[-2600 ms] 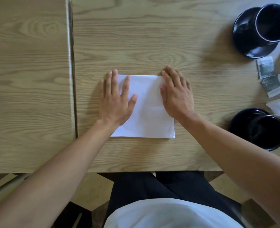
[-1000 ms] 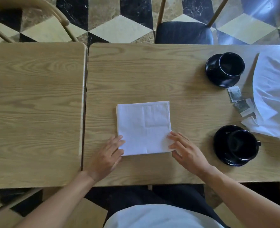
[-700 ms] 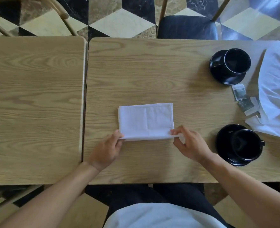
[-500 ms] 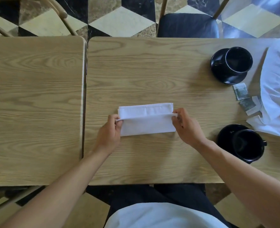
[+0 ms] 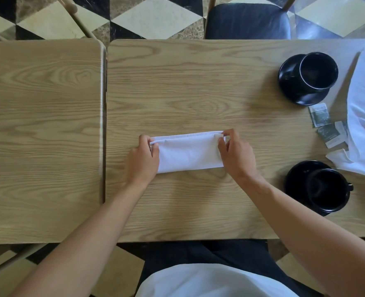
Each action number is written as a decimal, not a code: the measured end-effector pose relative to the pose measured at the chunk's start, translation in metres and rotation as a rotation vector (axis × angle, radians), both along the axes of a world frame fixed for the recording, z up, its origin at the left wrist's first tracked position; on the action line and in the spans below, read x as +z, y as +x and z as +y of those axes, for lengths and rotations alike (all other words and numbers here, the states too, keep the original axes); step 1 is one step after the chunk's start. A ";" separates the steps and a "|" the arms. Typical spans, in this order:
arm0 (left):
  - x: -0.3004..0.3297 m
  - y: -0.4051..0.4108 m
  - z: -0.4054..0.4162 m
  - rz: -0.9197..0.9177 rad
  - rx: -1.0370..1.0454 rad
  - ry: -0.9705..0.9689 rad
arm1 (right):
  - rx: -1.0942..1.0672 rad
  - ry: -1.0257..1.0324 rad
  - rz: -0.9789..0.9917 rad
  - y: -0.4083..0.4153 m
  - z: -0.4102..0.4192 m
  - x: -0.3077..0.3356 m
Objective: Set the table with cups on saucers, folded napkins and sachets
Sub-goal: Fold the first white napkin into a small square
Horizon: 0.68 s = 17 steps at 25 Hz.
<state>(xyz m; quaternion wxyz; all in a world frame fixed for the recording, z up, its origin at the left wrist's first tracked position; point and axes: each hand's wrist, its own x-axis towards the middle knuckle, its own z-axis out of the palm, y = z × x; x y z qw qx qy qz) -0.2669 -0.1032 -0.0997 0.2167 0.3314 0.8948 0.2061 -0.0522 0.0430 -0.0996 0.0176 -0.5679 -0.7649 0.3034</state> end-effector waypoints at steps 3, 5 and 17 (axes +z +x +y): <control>0.002 0.003 0.000 0.011 0.071 0.009 | -0.097 0.031 -0.033 0.003 -0.001 0.005; 0.005 0.004 -0.004 0.117 0.107 0.072 | -0.095 0.154 0.045 0.006 0.000 0.010; -0.044 0.049 0.003 0.444 -0.553 -0.041 | 0.569 0.318 -0.095 -0.031 -0.027 -0.033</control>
